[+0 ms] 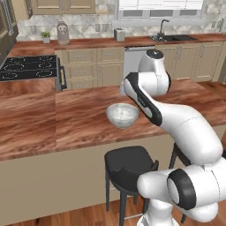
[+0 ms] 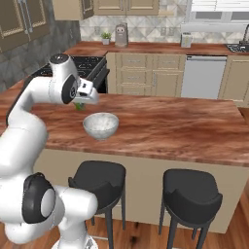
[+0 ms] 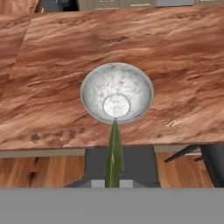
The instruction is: There is a bowl on the dining counter. Grab a lemon wedge from the fridge and place it in the bowl. Then get the liquor bottle and glass cup from the cabinet and place them next to the bowl.
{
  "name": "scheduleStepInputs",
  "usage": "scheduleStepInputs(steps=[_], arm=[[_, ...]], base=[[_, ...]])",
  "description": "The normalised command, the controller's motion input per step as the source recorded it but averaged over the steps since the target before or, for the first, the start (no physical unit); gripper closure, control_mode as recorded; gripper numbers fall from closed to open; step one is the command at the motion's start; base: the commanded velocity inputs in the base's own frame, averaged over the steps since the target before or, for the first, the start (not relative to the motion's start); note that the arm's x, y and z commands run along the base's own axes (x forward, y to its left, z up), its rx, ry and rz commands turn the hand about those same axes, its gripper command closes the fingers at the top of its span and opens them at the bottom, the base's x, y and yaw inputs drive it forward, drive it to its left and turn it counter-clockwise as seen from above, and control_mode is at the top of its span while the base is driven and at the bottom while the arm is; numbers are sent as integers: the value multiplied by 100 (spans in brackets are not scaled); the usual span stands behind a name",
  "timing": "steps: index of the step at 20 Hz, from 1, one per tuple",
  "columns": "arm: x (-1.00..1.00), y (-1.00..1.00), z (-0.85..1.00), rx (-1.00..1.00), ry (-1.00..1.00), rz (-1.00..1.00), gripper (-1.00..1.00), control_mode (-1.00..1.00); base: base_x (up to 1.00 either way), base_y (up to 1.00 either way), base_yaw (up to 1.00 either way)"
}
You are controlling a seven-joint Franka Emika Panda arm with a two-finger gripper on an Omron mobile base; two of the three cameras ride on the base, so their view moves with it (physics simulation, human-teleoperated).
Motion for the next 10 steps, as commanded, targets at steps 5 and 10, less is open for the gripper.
scheduleStepInputs(steps=[5, 10], arm=[[57, 0, -63, 0, 0, -1, 100, -100], [39, 0, -68, 0, 0, 0, 100, -100]], base=[[0, 0, 0], [0, 0, 0]])
